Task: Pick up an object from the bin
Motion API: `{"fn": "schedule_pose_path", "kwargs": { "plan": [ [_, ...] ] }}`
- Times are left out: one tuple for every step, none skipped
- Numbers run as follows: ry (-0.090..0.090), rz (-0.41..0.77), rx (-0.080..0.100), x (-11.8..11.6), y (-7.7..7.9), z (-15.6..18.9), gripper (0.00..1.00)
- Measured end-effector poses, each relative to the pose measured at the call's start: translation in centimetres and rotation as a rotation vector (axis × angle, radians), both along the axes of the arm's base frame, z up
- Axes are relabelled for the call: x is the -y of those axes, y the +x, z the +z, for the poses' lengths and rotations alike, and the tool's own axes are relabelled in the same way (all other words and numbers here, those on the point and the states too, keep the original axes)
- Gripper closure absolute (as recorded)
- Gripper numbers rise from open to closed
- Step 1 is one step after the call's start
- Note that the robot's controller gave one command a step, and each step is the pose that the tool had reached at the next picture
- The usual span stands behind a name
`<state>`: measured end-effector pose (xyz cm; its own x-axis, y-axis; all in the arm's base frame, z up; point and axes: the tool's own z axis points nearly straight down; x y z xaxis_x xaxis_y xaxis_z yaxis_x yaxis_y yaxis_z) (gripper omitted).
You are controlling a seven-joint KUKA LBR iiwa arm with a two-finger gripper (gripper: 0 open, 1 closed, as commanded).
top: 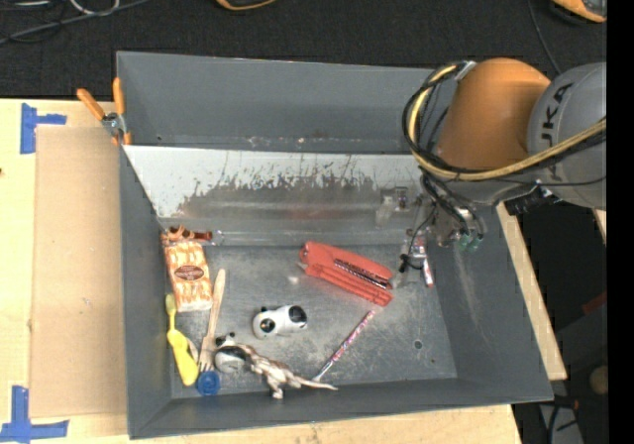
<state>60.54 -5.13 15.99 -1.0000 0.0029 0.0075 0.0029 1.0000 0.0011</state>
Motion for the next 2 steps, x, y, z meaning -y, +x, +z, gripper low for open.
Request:
{"fn": "schedule_pose_path", "kwargs": {
  "plan": [
    [0.000, 0.001, 0.007, 0.0, 0.1, 0.5, 0.00],
    [-0.001, -0.172, 0.007, -2.0, -1.5, -3.4, 0.00]
  ]
}}
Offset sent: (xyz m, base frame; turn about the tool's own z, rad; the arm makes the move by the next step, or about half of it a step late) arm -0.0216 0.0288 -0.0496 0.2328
